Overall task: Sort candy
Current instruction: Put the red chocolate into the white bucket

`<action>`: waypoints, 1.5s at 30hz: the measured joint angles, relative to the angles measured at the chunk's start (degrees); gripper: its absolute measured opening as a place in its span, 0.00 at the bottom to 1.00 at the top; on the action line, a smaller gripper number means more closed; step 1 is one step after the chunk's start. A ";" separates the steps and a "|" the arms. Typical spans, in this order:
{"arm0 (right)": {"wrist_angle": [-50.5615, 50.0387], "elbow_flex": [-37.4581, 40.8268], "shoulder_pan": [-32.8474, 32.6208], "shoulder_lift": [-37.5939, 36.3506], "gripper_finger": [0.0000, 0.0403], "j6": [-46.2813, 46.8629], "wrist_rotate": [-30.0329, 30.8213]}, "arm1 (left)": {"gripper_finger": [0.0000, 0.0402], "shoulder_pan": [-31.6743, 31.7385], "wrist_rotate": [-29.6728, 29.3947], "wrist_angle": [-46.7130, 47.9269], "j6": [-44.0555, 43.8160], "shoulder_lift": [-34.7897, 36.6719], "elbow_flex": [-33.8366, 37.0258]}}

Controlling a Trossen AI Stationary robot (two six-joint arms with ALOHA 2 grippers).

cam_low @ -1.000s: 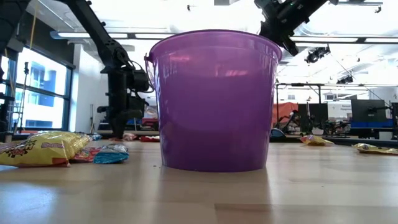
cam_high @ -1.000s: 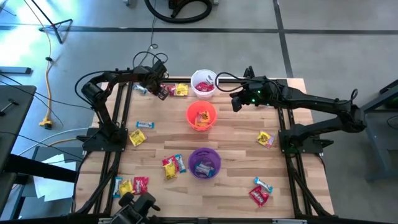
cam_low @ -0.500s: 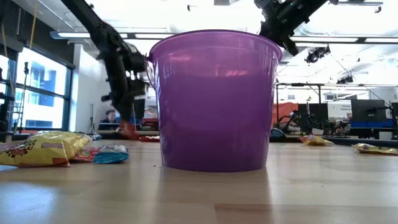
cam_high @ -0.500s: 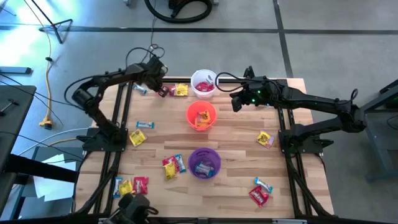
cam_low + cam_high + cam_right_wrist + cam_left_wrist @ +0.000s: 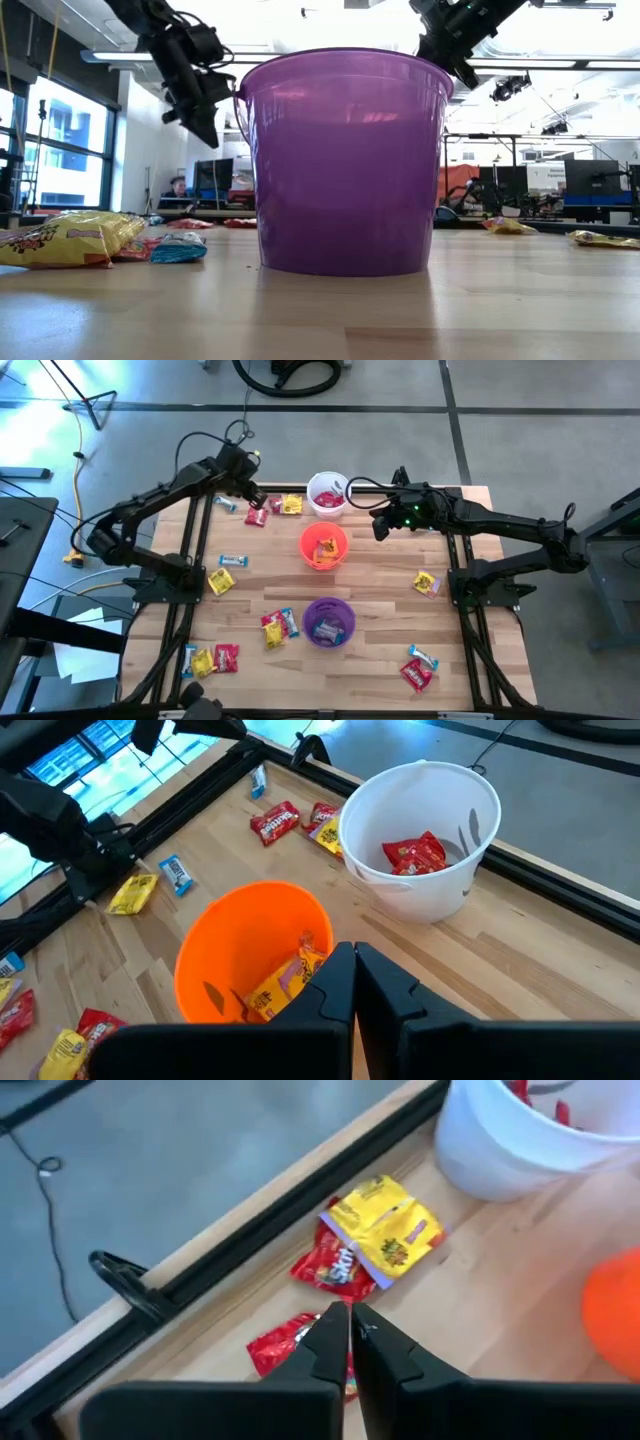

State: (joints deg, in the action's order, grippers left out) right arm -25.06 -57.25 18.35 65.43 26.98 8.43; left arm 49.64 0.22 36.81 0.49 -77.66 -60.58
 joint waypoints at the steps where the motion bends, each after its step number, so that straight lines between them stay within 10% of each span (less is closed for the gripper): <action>1: 0.02 0.00 0.00 0.00 0.00 -0.01 0.00 | 0.04 -0.28 -0.02 0.19 -0.23 -0.41 0.00; 14: 0.11 0.00 0.00 0.00 0.00 0.00 -0.94 | 0.50 2.29 0.73 -0.31 -12.03 -20.18 -2.00; 23: 0.13 0.00 0.00 0.00 0.00 0.00 -1.49 | 0.59 5.58 0.65 6.83 -12.50 -31.65 -8.98; 32: 0.13 0.00 -0.01 0.02 0.00 -0.63 -1.53 | 0.54 4.54 0.69 7.51 -11.00 -33.44 -9.33; 45: 1.30 0.00 -0.01 0.02 0.00 -1.36 -1.51 | 0.02 1.11 0.98 5.81 -0.35 -30.09 -8.93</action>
State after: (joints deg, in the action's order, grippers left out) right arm -23.75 -57.25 18.34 65.45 25.62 6.92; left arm 50.75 1.20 42.62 0.14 -107.75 -69.50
